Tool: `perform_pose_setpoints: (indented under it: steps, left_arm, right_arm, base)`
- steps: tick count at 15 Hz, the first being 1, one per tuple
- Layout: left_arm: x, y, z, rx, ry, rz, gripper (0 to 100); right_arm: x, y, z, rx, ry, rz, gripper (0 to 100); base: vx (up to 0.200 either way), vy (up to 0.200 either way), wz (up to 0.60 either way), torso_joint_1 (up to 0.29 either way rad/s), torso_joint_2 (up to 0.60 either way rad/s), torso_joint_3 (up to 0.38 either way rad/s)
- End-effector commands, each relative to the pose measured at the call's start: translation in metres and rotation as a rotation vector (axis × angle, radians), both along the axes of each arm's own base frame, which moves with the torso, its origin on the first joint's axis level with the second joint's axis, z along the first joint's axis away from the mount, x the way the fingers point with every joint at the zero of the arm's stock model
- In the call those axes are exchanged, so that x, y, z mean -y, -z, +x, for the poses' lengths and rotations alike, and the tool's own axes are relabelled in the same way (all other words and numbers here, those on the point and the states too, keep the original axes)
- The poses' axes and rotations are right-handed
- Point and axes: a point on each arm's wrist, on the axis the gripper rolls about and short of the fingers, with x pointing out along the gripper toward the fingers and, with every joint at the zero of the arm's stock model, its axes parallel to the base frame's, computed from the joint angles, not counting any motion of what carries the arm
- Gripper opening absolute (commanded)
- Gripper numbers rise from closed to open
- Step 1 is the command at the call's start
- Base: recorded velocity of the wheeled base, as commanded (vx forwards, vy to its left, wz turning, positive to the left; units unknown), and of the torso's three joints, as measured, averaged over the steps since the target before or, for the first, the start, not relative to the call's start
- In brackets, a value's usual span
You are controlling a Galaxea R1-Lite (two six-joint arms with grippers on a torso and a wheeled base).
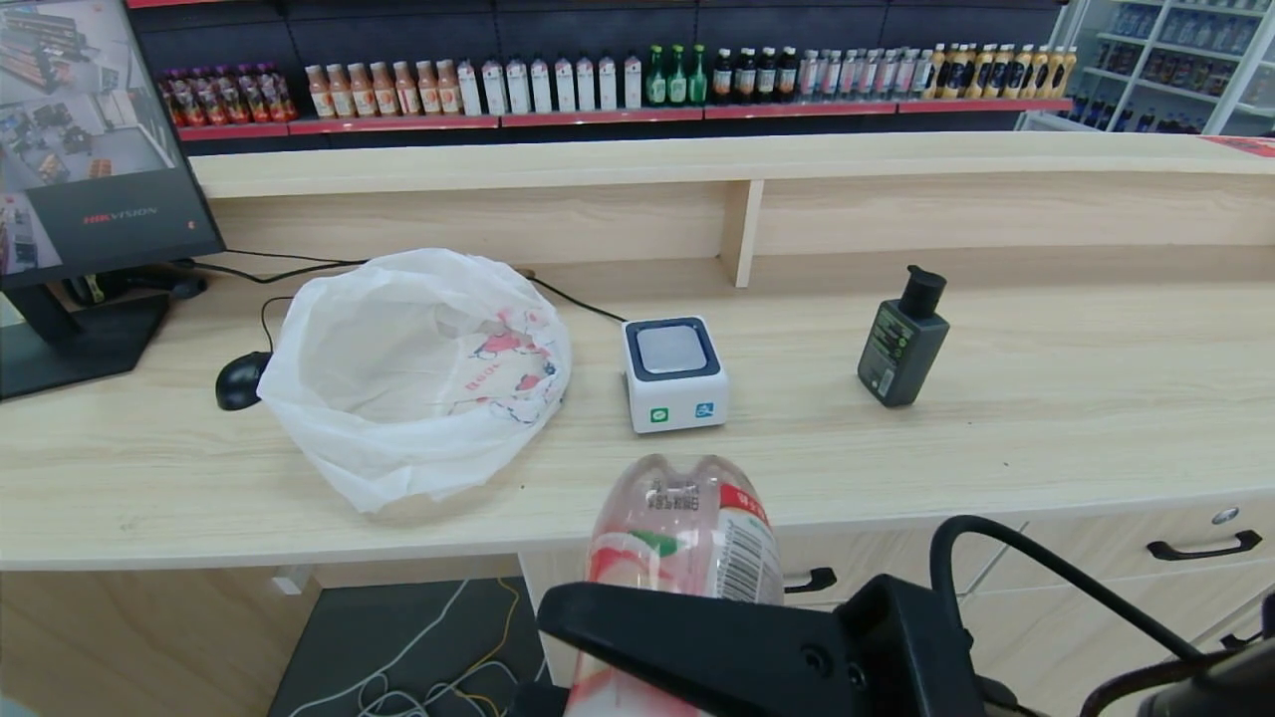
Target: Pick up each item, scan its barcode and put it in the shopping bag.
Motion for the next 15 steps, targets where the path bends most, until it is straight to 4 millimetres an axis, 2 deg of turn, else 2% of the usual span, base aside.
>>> perform_pose_setpoints:
  steps: [1, 4, 7, 15]
  left_arm:
    - [0.0, 0.0, 0.0, 0.0, -0.001, 0.0, 100]
    - [0.0, 0.0, 0.0, 0.0, -0.001, 0.0, 100]
    - [0.0, 0.0, 0.0, 0.0, -0.001, 0.0, 100]
    - [0.0, 0.0, 0.0, 0.0, -0.001, 0.0, 100]
  right_arm:
    - [-0.003, 0.001, 0.002, -0.032, -0.006, 0.003, 0]
    - [-0.001, -0.011, 0.016, -0.155, -0.015, 0.083, 0]
    - [0.012, -0.017, 0.043, -0.205, 0.062, 0.131, 0]
    - [0.037, -0.006, 0.085, -0.386, 0.176, 0.175, 0]
  base:
    - [0.0, 0.0, 0.0, 0.0, 0.0, 0.0]
    - [0.0, 0.0, 0.0, 0.0, 0.0, 0.0]
    - [0.0, 0.0, 0.0, 0.0, 0.0, 0.0]
    - [0.0, 0.0, 0.0, 0.0, 0.0, 0.0]
